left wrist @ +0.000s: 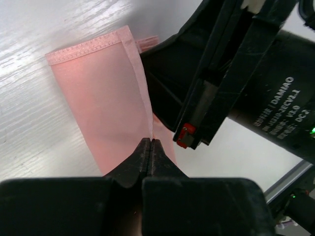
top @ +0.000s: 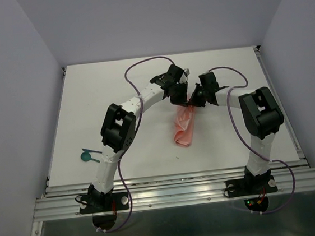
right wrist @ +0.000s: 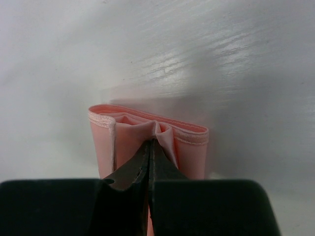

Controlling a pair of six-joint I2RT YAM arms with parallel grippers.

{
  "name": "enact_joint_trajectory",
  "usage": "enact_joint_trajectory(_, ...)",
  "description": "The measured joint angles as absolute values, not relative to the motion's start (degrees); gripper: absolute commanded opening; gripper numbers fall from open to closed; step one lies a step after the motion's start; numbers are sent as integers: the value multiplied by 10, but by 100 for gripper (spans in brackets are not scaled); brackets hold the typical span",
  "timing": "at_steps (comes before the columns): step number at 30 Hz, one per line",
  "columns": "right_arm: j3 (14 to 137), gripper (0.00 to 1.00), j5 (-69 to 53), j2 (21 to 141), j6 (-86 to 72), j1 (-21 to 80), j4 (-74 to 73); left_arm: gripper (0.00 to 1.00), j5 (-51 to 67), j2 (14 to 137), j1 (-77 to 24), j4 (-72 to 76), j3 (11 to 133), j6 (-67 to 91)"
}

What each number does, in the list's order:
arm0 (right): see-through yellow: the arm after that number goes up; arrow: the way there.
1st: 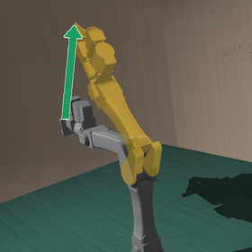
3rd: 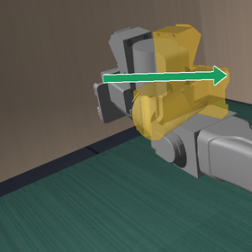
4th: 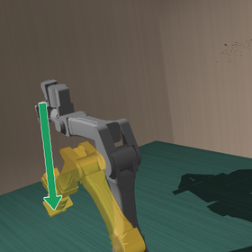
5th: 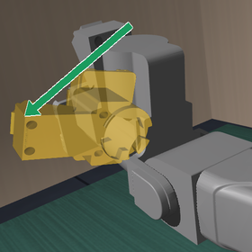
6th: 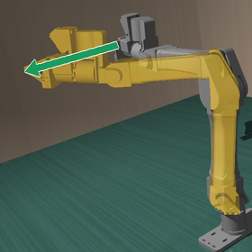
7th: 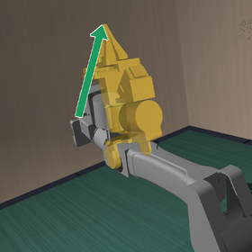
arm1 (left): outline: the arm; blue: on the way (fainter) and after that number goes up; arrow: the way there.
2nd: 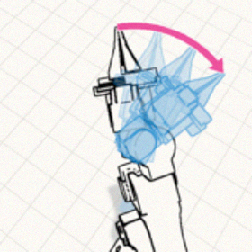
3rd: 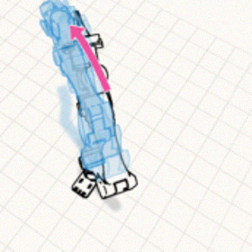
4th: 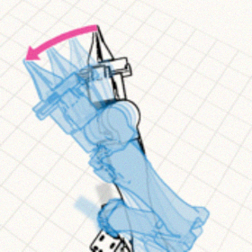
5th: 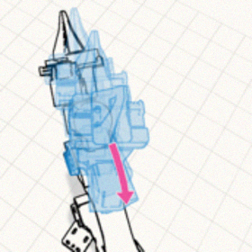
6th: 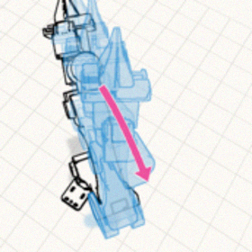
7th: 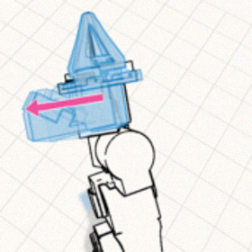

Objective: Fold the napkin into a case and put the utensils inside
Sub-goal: Fold the 2/3-rectangle-folded napkin at the center of the board.

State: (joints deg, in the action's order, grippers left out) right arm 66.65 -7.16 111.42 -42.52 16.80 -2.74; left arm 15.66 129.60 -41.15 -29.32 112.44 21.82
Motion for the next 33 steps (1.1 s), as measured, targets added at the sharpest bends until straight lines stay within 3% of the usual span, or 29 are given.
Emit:
enact_joint_trajectory(19,646,2,-71,1095,-450,166,-34,0,216,1315,-410,-215,1066,276)
enact_joint_trajectory(28,627,23,-55,1034,-465,166,-53,0,225,1315,-410,-192,1037,280)
enact_joint_trajectory(33,627,50,-30,987,-462,166,-59,0,229,1315,-410,-185,1035,280)
